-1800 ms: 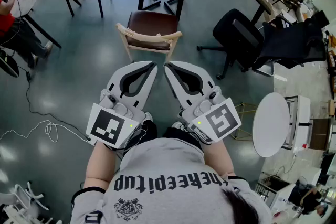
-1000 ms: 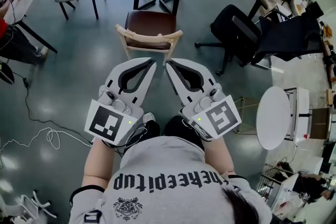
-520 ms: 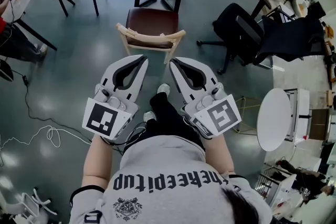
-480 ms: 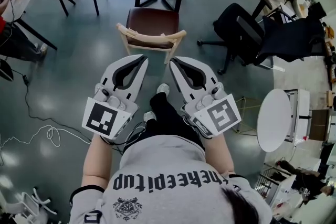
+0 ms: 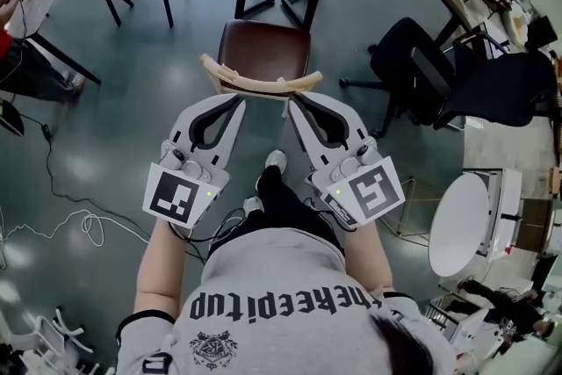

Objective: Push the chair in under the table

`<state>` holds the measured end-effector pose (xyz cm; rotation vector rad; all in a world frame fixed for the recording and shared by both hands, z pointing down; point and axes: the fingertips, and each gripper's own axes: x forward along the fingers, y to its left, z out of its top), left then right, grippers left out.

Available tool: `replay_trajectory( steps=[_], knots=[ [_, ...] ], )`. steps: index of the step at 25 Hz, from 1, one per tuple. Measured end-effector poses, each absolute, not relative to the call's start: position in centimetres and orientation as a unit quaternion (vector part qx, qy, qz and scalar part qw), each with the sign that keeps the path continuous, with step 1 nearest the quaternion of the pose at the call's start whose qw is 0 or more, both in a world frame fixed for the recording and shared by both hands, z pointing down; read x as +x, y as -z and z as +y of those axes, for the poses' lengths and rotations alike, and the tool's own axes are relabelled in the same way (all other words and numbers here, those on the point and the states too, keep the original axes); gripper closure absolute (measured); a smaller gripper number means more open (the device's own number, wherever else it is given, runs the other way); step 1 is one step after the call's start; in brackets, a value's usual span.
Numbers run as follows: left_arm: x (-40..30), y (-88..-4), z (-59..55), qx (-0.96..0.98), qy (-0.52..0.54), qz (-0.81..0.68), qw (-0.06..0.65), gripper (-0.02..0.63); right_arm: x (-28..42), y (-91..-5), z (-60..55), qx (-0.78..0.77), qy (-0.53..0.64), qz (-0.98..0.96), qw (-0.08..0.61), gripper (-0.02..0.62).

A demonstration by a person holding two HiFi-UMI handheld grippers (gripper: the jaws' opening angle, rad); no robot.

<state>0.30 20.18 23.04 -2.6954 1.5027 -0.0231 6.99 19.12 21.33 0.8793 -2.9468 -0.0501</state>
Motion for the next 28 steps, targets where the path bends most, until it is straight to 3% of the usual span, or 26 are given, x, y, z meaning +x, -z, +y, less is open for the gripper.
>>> replay_trajectory(
  steps=[28],
  knots=[
    [1.4, -27.9, 6.4, -0.888, 0.110, 0.445, 0.014, 0.591, 6.0, -27.8, 6.5, 0.205, 0.011, -0.971, 0.125, 0.480]
  ],
)
